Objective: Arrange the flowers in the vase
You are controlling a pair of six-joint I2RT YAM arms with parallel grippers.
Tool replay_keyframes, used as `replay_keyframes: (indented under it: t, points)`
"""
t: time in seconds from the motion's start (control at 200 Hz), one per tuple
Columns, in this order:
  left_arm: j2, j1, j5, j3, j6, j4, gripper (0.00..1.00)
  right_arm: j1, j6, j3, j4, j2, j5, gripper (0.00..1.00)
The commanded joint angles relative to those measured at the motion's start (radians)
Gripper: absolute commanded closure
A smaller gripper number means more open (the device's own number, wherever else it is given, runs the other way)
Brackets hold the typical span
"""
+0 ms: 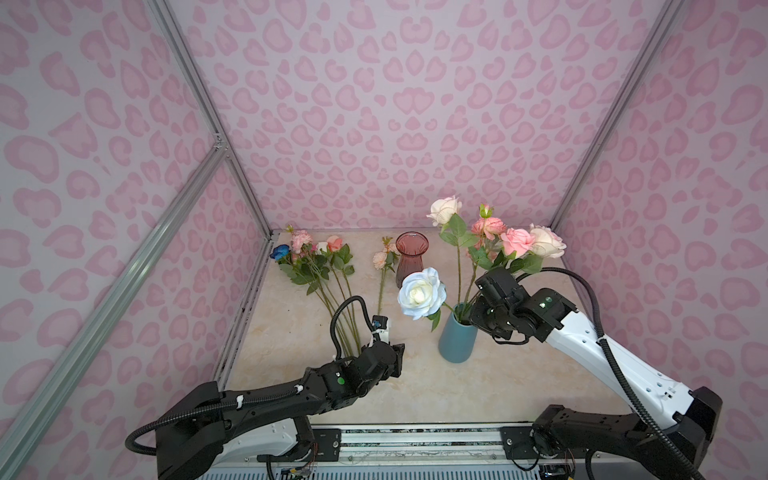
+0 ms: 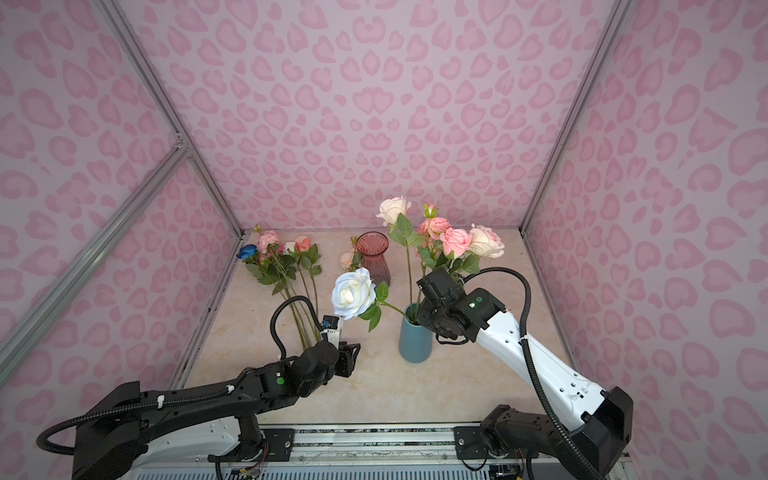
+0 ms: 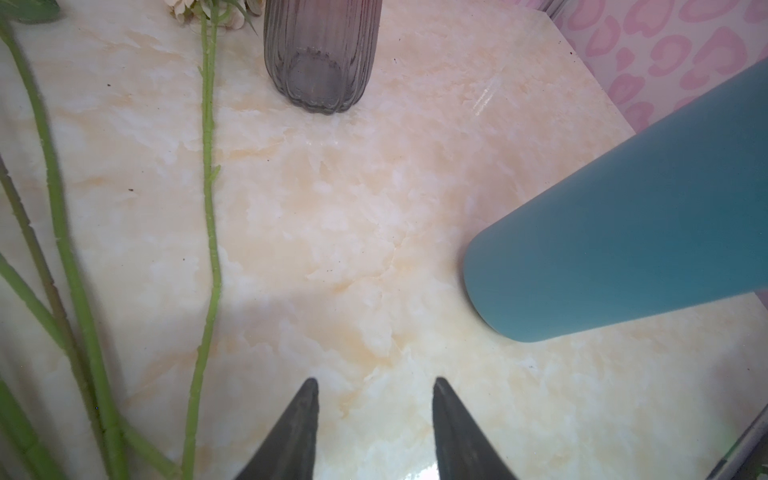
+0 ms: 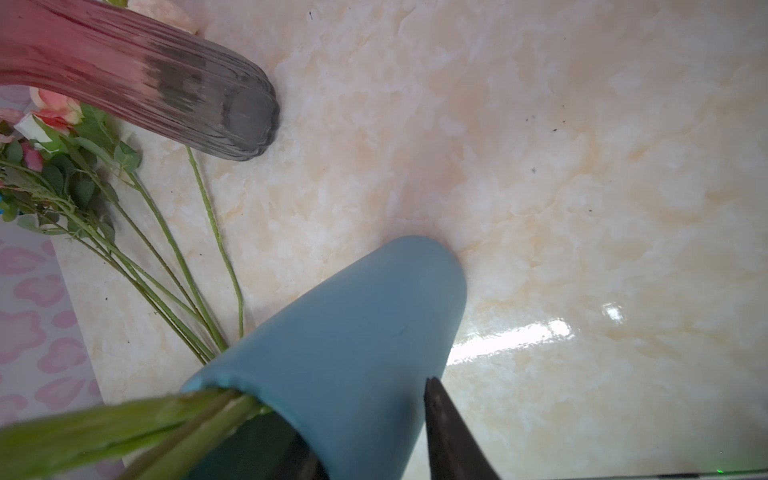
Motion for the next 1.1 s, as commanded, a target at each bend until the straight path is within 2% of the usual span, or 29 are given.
replay_keyframes:
  t: [0.0,0.32,0.65,0.99,1.095]
  points:
    - [-0.027,0.001,-0.035,0.004,0.010,-0.036,0.54,-0.003,-0.032,-0.008,-0.030,0.012,0.000,0.67]
    - [-0.115,0.001,-0.077,0.010,0.024,-0.114,0.53,-0.009,-0.076,-0.008,-0.034,0.008,0.013,0.85]
    - [-0.141,0.001,-0.091,0.016,0.027,-0.147,0.53,-0.013,-0.157,0.068,-0.075,0.041,0.049,0.95]
    - [-0.180,0.001,-0.103,0.034,0.041,-0.186,0.53,-0.061,-0.324,0.274,-0.152,0.160,0.120,0.99]
    - [-0.204,0.000,-0.108,0.037,0.044,-0.209,0.53,-0.077,-0.405,0.381,-0.170,0.238,0.184,0.99]
